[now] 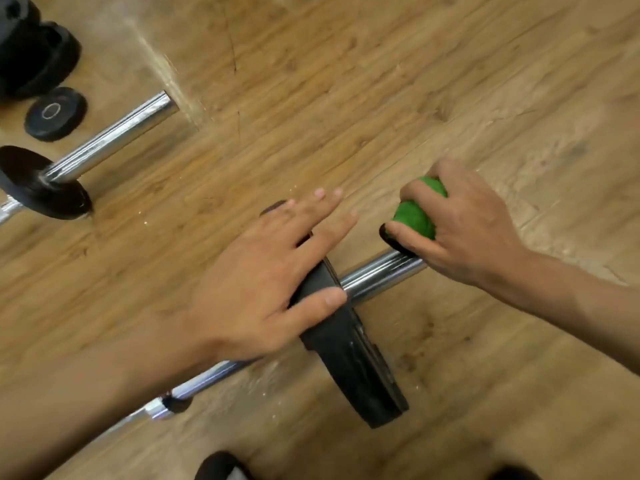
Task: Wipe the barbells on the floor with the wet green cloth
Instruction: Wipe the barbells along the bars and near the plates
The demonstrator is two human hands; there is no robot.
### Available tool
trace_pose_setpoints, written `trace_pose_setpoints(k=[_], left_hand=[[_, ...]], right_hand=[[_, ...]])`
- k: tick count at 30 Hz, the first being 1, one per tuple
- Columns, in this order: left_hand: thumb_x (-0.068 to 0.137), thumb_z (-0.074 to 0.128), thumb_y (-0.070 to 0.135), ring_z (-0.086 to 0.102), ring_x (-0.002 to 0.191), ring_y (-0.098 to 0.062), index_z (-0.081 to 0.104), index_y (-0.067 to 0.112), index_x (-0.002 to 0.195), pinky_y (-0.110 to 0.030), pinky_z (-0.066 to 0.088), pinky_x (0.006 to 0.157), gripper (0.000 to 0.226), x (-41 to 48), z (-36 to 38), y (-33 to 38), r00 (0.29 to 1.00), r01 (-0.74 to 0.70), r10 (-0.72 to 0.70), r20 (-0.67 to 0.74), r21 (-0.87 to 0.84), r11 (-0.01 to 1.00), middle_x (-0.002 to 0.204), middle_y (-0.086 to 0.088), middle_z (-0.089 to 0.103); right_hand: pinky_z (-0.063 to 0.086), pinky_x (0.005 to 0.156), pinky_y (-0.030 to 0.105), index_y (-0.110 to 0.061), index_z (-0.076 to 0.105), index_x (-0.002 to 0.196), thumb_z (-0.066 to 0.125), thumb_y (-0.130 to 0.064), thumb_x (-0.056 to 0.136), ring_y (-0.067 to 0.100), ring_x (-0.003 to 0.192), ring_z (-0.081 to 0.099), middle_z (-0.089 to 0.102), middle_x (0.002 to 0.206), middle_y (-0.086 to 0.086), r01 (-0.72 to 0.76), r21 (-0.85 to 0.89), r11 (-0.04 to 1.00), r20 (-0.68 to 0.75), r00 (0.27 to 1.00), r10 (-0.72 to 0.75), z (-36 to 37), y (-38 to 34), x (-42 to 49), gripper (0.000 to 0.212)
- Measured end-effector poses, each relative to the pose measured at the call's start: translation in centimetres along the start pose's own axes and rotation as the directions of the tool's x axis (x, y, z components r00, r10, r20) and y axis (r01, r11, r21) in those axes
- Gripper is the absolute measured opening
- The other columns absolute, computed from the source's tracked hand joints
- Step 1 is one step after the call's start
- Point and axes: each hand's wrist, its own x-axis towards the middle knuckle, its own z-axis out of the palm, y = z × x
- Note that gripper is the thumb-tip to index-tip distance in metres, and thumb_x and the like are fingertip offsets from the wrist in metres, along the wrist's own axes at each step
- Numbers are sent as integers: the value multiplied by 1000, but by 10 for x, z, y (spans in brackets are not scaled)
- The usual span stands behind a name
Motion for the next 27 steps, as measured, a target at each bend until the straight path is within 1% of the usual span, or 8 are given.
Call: trace_pose_setpoints(k=[2, 4, 8, 11, 13, 16, 20, 27], left_hand=[[103, 1, 66, 11, 161, -22, 24, 13, 164, -51, 12, 129, 84, -11, -26, 6, 966, 254, -256, -28, -66, 965, 171, -9, 23], [104, 2, 64, 13, 160, -27, 30, 9, 163, -53, 13, 128, 85, -32, -61, 15, 900, 432, -434, -30, -54, 900, 170, -12, 26], [106, 7, 63, 28, 154, -39, 44, 6, 155, -61, 30, 119, 84, -76, -142, 38, 898, 416, -428, 103, 115, 902, 165, -19, 34], [106, 8, 65, 34, 151, -40, 51, 8, 150, -57, 38, 112, 85, -100, -207, 48, 848, 488, -505, 161, 134, 863, 163, -19, 38], [105, 7, 66, 34, 152, -38, 52, 10, 150, -55, 37, 113, 85, -116, -256, 52, 820, 537, -553, 147, 134, 833, 164, -17, 38], [104, 5, 67, 31, 154, -35, 52, 13, 151, -52, 31, 117, 86, -145, -334, 48, 781, 606, -617, 95, 124, 786, 165, -15, 37], [105, 9, 66, 33, 153, -35, 56, 11, 147, -50, 29, 116, 84, -187, -419, 14, 733, 677, -680, -30, 138, 723, 163, -16, 39], [103, 4, 67, 27, 155, -33, 54, 14, 148, -49, 23, 123, 85, -239, -459, -47, 645, 763, -762, -57, 104, 638, 165, -14, 37]], right_hand=[[41, 69, 40, -8, 66, 110, 46, -63, 99, 34, 86, 50, 49, 98, 18, -97, 44, 994, 78, 993, 93, -34, -18, 1, 60], [43, 69, 40, -8, 67, 109, 49, -63, 97, 33, 87, 49, 48, 98, 18, -140, 82, 987, 153, 980, 127, -70, -46, -1, 59], [39, 67, 36, -10, 67, 102, 52, -59, 96, 30, 85, 48, 42, 93, 10, -172, 145, 974, 218, 966, 139, -140, -122, 16, 51], [32, 68, 33, -10, 68, 100, 54, -54, 98, 29, 82, 47, 34, 92, 3, -171, 168, 971, 250, 960, 126, -186, -188, 57, 47], [31, 69, 33, -11, 69, 99, 55, -55, 97, 29, 81, 48, 37, 90, 3, -178, 185, 966, 280, 952, 122, -215, -232, 88, 46], [40, 67, 35, -13, 69, 94, 54, -57, 95, 29, 81, 50, 46, 88, 7, -195, 216, 957, 297, 947, 125, -254, -292, 141, 46], [42, 64, 35, -14, 68, 89, 53, -58, 93, 26, 79, 48, 45, 86, 4, -138, 251, 958, 231, 970, 79, -275, -360, 223, 47], [42, 66, 35, -13, 68, 89, 51, -60, 92, 27, 79, 47, 42, 84, 4, -94, 197, 976, 196, 979, 54, -248, -450, 303, 50]])
